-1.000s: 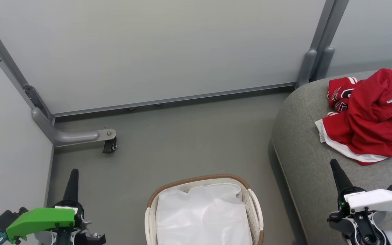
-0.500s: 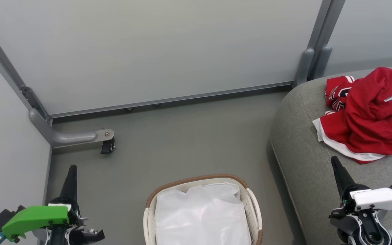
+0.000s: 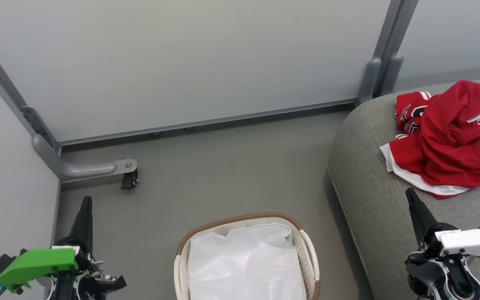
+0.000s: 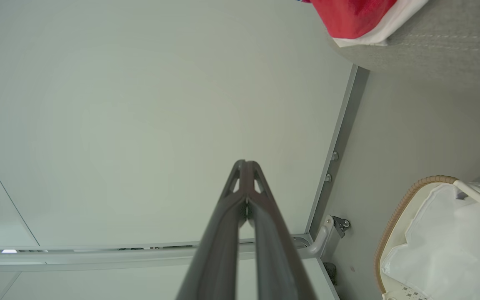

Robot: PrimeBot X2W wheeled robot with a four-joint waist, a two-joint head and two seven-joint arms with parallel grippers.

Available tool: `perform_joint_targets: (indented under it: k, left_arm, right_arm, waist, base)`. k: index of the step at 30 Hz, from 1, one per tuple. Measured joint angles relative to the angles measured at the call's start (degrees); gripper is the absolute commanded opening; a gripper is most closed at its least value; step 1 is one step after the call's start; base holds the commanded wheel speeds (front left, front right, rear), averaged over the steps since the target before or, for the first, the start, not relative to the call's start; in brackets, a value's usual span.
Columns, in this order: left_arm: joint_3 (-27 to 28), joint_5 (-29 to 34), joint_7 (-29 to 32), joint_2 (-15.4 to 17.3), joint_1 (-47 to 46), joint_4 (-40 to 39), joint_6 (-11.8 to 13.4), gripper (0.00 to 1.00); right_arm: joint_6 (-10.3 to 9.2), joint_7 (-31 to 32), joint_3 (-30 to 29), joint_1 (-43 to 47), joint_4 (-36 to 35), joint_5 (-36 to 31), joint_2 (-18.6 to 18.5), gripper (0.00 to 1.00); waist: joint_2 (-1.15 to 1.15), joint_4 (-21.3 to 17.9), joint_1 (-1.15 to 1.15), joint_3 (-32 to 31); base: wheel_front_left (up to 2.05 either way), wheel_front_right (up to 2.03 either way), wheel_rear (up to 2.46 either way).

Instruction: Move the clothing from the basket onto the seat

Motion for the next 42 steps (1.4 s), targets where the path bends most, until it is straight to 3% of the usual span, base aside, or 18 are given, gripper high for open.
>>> perform_joint_targets:
  k: [42]
  left_arm:
    - [0.36,-1.68,0.51,0.01,-0.42,-0.22,0.00,0.00]
  right_arm:
    - [0.00,0.46,-0.15,-0.04,-0.21,1.97,-0.03,0.00]
  waist:
    - [0.00,-0.17,0.00,0.02]
  base:
    - [0.00,0.00,0.00]
